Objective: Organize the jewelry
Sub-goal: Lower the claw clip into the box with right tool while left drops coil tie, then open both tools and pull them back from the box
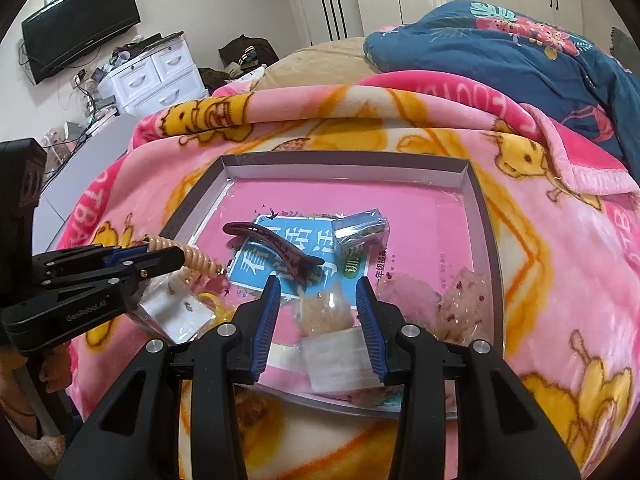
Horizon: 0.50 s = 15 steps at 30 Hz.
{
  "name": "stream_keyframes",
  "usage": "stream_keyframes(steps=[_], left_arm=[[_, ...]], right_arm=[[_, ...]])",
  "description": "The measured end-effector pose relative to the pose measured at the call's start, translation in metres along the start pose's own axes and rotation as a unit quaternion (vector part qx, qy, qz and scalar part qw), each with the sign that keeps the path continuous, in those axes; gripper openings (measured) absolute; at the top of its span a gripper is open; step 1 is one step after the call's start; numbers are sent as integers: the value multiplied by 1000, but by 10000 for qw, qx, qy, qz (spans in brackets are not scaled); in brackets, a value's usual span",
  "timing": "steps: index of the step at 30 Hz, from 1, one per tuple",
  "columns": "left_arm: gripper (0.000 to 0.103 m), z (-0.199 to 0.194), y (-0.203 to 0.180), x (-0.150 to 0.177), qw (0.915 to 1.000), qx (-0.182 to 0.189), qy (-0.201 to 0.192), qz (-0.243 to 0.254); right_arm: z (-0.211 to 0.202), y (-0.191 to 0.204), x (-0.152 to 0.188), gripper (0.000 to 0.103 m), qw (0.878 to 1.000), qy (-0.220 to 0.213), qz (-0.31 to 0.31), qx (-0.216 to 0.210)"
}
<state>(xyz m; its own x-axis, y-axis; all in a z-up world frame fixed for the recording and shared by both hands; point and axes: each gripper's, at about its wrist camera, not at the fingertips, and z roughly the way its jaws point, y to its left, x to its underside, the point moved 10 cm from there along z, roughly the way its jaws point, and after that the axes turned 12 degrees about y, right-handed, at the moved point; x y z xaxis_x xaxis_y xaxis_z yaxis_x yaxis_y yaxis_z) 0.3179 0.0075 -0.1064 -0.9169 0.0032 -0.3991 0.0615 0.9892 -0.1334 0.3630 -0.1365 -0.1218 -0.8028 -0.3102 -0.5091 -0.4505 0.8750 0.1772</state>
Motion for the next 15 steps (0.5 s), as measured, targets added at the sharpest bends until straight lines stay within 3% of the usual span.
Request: stream_keyframes(steps=[11, 15], left_arm=[[11, -1, -2, 3, 10000, -16, 7, 24], [23, -11, -7, 3, 9999, -35, -89, 54]], right_arm=[[-29, -5, 24, 58, 9999, -101, 109, 28], [-42, -8, 34, 71, 9997, -156, 167, 31]])
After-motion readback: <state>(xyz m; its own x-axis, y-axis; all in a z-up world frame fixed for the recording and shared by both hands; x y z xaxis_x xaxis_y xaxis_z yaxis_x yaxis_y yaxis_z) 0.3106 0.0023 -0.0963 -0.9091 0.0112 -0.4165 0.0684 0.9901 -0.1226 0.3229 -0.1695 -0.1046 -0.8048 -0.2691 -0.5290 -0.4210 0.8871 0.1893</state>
